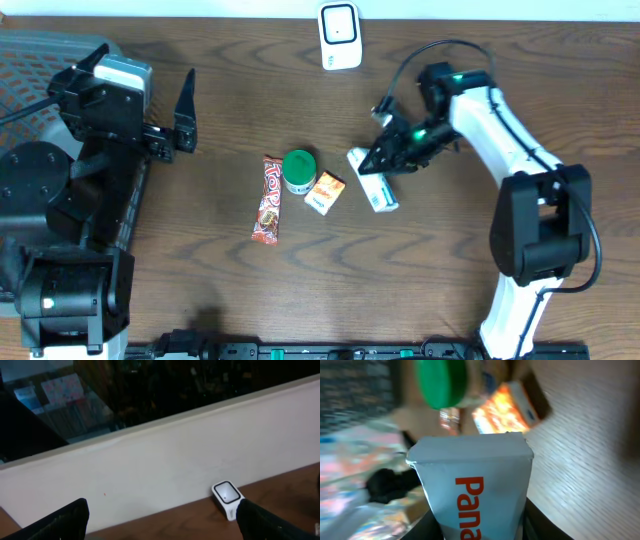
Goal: Scan the item barcode
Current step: 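Carry the Panadol box up to the barcode scanner with the right gripper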
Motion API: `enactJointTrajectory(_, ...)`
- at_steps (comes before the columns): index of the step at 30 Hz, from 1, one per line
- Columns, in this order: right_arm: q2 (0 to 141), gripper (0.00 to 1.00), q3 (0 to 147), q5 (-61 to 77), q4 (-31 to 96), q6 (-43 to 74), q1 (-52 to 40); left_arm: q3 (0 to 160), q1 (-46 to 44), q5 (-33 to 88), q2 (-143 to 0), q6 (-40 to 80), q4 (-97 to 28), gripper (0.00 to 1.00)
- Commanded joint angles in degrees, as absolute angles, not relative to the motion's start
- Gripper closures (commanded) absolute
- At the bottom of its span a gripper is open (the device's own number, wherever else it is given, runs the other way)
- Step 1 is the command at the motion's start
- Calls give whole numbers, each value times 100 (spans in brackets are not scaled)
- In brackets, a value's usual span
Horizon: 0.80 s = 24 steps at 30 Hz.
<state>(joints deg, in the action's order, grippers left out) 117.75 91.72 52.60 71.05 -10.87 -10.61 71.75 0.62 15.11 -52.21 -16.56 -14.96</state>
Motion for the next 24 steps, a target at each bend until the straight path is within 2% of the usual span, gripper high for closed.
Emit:
enactJointTrajectory(1, 11775, 73, 9262, 6632, 7111, -1704, -856, 7168, 40, 1514, -5002, -1691, -1538, 6)
enactJointTrajectory(12, 11775, 73, 9262, 7376, 7118, -1962, -760, 7098, 40, 829, -3221, -1693, -1634, 6)
enactJointTrajectory(24, 11775, 72, 9262, 7835, 7295, -2016, -762, 7059, 40, 788, -3039, -1693, -1549, 6)
